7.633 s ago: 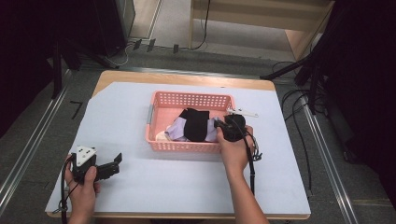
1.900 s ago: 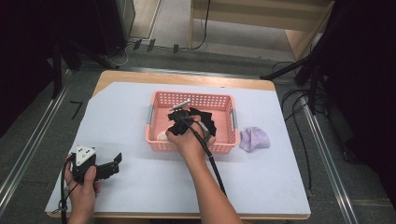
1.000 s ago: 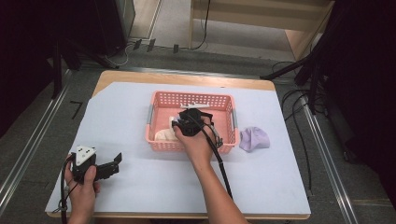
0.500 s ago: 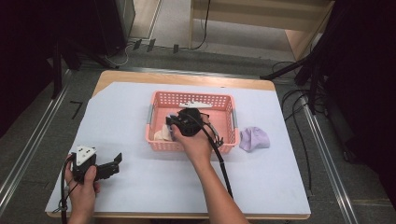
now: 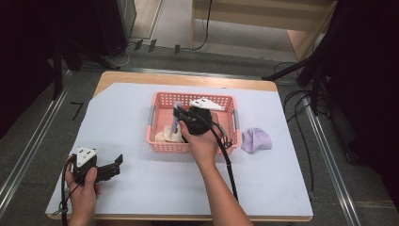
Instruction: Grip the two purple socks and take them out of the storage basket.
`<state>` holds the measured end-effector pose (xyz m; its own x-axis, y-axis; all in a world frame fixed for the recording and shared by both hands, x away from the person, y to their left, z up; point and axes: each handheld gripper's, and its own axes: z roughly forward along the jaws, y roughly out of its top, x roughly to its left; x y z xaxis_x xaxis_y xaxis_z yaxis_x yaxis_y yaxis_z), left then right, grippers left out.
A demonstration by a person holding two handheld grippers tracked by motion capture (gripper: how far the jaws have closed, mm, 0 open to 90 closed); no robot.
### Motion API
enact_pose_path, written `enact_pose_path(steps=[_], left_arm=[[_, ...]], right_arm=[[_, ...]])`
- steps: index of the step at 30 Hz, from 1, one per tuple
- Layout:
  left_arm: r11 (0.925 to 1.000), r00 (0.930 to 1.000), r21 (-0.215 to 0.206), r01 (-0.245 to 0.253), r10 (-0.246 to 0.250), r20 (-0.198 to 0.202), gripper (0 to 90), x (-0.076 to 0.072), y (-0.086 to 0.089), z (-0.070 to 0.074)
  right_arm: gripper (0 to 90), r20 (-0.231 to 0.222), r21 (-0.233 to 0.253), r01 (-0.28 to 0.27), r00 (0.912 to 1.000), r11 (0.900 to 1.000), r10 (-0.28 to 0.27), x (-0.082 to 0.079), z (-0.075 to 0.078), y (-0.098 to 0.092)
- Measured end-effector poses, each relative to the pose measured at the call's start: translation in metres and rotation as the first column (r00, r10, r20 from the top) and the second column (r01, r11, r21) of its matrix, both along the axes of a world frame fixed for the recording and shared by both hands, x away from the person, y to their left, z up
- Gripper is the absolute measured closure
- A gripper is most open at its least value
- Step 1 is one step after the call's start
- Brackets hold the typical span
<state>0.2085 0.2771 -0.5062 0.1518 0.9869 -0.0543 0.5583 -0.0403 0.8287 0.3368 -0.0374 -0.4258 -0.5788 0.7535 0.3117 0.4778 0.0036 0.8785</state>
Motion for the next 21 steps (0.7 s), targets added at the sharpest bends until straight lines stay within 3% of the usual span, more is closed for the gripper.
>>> enact_pose_path(steps=[5, 8, 11, 16, 21], left_arm=[[1.0000, 1.0000, 0.002, -0.001, 0.001, 0.000, 3.2, 0.000, 0.000, 0.000], [1.0000, 1.0000, 0.002, 0.001, -0.001, 0.000, 3.2, 0.000, 0.000, 0.000], [1.0000, 1.0000, 0.004, 0.003, -0.003, 0.001, 3.2, 0.000, 0.000, 0.000], [1.0000, 1.0000, 0.002, 0.001, -0.001, 0.000, 3.2, 0.000, 0.000, 0.000], [1.0000, 1.0000, -0.001, -0.002, 0.002, 0.003, 3.2, 0.000, 0.000, 0.000]], right_arm=[[84.6, 0.108, 0.020, 0.031, 0.9936, 0.999, -0.033, -0.002, 0.007, -0.008], [84.6, 0.194, -0.007, 0.052, 0.9798, 0.999, -0.050, -0.003, 0.011, -0.012], [84.6, 0.247, -0.020, 0.082, 0.9662, 0.996, -0.074, -0.006, 0.013, -0.014], [84.6, 0.299, -0.014, 0.104, 0.9495, 0.994, -0.095, -0.008, 0.018, -0.021], [84.6, 0.359, -0.012, 0.136, 0.9253, 0.991, -0.123, -0.009, 0.022, -0.033]])
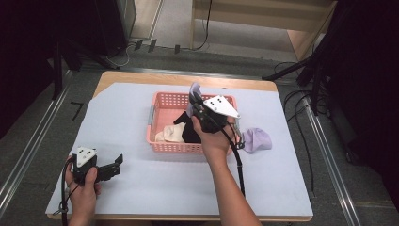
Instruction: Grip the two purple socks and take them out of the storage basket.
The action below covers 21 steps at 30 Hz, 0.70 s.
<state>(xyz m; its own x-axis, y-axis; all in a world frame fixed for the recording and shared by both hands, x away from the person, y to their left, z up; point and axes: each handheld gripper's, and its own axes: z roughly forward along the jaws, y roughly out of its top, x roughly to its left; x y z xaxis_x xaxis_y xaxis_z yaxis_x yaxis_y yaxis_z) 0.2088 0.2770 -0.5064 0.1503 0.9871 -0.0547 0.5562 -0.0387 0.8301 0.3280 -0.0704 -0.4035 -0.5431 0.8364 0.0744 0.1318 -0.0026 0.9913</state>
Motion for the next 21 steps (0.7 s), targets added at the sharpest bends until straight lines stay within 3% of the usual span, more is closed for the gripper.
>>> enact_pose_path(steps=[9, 21], left_arm=[[1.0000, 1.0000, -0.001, 0.000, 0.000, -0.001, 3.2, 0.000, 0.000, 0.000], [1.0000, 1.0000, 0.005, 0.003, -0.003, 0.002, 3.2, 0.000, 0.000, 0.000]], right_arm=[[84.4, 0.031, 0.041, 0.077, 0.9965, 0.996, -0.078, 0.000, 0.005, -0.034], [84.3, 0.038, 0.063, 0.198, 0.9790, 0.978, -0.200, -0.001, 0.006, -0.091]])
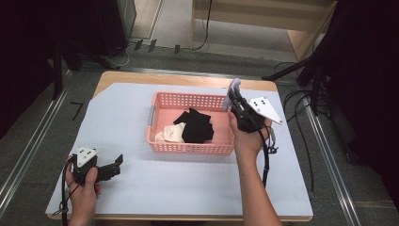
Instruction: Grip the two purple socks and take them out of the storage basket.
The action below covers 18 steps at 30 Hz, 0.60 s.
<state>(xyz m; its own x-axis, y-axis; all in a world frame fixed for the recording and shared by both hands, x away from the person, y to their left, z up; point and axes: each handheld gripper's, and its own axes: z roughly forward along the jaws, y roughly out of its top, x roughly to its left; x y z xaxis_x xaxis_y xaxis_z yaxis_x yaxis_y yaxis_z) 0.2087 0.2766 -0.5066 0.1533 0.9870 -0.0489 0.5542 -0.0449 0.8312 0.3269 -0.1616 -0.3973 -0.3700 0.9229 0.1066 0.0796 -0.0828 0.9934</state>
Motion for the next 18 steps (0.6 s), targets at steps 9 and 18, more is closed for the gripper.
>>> enact_pose_path(steps=[9, 18], left_arm=[[1.0000, 1.0000, 0.000, -0.004, 0.004, 0.000, 3.2, 0.000, -0.001, 0.000], [1.0000, 1.0000, 0.003, -0.005, 0.005, 0.001, 3.2, 0.000, -0.001, 0.000]], right_arm=[[84.3, -0.025, -0.007, 0.094, 0.9953, 0.996, -0.094, -0.003, -0.010, -0.047], [84.1, -0.133, -0.043, 0.167, 0.9763, 0.985, -0.171, -0.005, -0.050, -0.080]])
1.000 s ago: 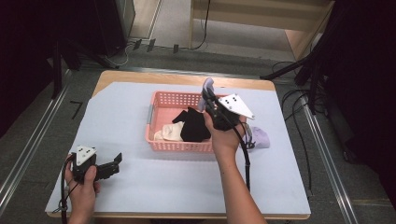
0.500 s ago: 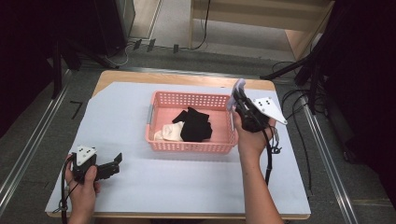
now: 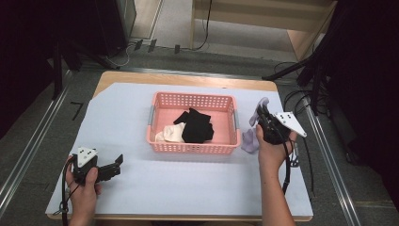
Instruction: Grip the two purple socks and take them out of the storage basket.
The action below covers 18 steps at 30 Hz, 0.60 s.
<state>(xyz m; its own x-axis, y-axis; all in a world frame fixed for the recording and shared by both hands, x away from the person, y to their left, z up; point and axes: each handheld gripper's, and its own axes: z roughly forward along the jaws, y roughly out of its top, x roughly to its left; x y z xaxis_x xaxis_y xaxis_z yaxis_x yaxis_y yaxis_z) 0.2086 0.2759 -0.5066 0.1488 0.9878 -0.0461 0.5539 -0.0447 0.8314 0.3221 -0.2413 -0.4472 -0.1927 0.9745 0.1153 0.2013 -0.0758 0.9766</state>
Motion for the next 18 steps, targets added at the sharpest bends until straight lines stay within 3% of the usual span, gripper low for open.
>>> enact_pose_path(steps=[4, 6, 9, 15, 18], left_arm=[[1.0000, 1.0000, 0.000, 0.001, -0.001, 0.000, 3.2, 0.000, 0.000, 0.000], [1.0000, 1.0000, 0.007, 0.003, -0.003, -0.001, 3.2, 0.000, 0.000, 0.000], [1.0000, 1.0000, 0.005, 0.001, -0.001, 0.000, 3.2, 0.000, 0.000, 0.000], [0.9999, 1.0000, 0.013, 0.002, -0.002, 0.001, 3.3, -0.001, 0.000, 0.000], [1.0000, 1.0000, 0.009, 0.000, 0.000, 0.005, 3.2, -0.001, 0.000, 0.000]], right_arm=[[82.3, -0.074, -0.007, 0.006, 0.9973, 1.000, -0.007, 0.000, -0.018, -0.011], [77.7, -0.106, 0.026, -0.001, 0.9944, 1.000, 0.004, -0.001, -0.024, -0.015], [63.6, -0.138, 0.086, -0.022, 0.9899, 0.996, 0.034, -0.005, -0.028, -0.021], [39.1, -0.139, 0.107, -0.032, 0.9892, 0.994, 0.047, -0.018, -0.028, -0.032], [33.7, -0.142, 0.111, -0.037, 0.9884, 0.993, 0.053, -0.026, -0.029, -0.038]])
